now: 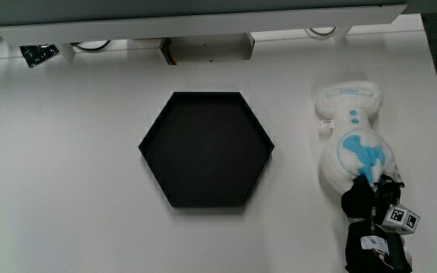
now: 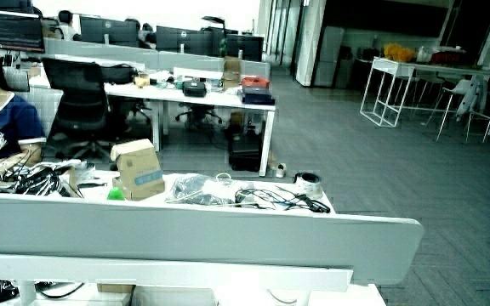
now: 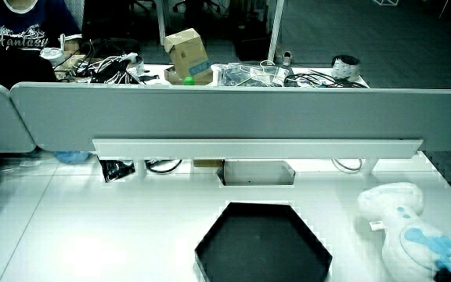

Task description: Place fan dool on desk

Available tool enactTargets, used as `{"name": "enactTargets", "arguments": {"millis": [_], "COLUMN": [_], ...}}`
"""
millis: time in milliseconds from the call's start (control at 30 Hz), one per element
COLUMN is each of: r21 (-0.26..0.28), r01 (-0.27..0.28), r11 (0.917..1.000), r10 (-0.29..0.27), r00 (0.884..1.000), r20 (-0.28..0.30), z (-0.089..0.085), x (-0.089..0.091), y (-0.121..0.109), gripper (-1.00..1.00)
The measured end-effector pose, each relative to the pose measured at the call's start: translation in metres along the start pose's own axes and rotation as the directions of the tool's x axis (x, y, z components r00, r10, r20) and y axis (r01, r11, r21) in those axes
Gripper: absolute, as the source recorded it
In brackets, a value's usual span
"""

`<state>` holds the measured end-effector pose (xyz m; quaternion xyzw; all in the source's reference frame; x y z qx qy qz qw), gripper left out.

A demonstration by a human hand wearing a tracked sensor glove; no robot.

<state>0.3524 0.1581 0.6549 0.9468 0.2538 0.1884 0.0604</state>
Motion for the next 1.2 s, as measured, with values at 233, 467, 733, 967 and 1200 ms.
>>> {"name": "enactTargets", "arguments": {"millis": [233, 467, 733, 967, 1200], "r21": [-0.062, -0.186, -0.339, -0.372, -0.405], "r01": [0.026, 0.005, 0.004, -0.018, -0.008], "r11": [0.9978, 0.9826, 0.9407, 0.9280, 0.9141], "r10": [-0.025, 0.009, 0.051, 0.096, 0.114], "r00": [1.000, 0.997, 0.987, 0.977, 0.964], "r20": [0.013, 0.074, 0.155, 0.191, 0.240], "z": [-0.013, -0.023, -0.033, -0.033, -0.037], "x": [0.007, 0.003, 0.006, 0.008, 0.020], "y": [0.003, 0.004, 0.007, -0.003, -0.018], "gripper": [-0.26, -0.52, -0.81, -1.00, -1.00]}}
